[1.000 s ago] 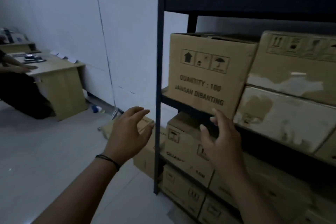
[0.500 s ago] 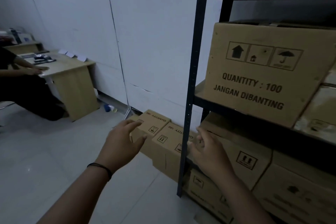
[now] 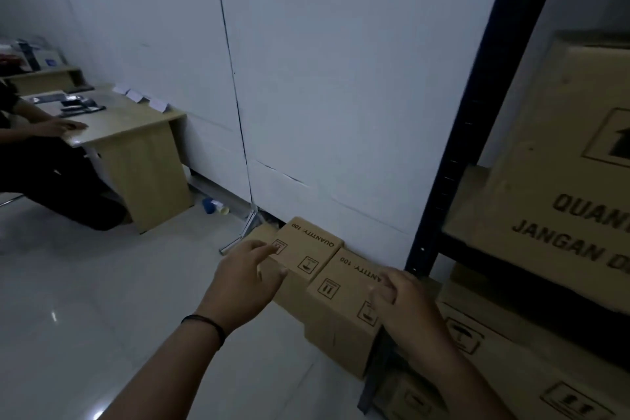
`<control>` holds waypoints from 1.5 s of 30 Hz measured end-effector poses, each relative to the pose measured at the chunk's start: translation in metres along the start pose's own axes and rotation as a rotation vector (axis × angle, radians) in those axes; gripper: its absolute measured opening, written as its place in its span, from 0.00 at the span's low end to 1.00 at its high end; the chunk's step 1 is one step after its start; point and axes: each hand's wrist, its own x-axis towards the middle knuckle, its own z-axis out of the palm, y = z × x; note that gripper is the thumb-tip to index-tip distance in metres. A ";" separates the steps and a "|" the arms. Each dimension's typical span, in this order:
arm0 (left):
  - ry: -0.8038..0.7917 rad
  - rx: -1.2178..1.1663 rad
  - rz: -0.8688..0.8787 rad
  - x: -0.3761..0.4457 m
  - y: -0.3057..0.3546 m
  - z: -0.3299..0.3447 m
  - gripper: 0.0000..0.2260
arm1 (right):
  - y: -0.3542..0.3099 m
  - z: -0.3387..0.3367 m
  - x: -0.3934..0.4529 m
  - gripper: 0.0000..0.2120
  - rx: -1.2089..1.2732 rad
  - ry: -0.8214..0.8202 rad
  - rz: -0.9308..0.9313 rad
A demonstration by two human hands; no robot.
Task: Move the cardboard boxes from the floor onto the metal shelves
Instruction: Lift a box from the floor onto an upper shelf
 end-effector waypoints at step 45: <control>-0.382 0.002 0.089 0.437 -0.325 0.014 0.21 | -0.126 0.237 0.337 0.17 0.049 0.222 0.535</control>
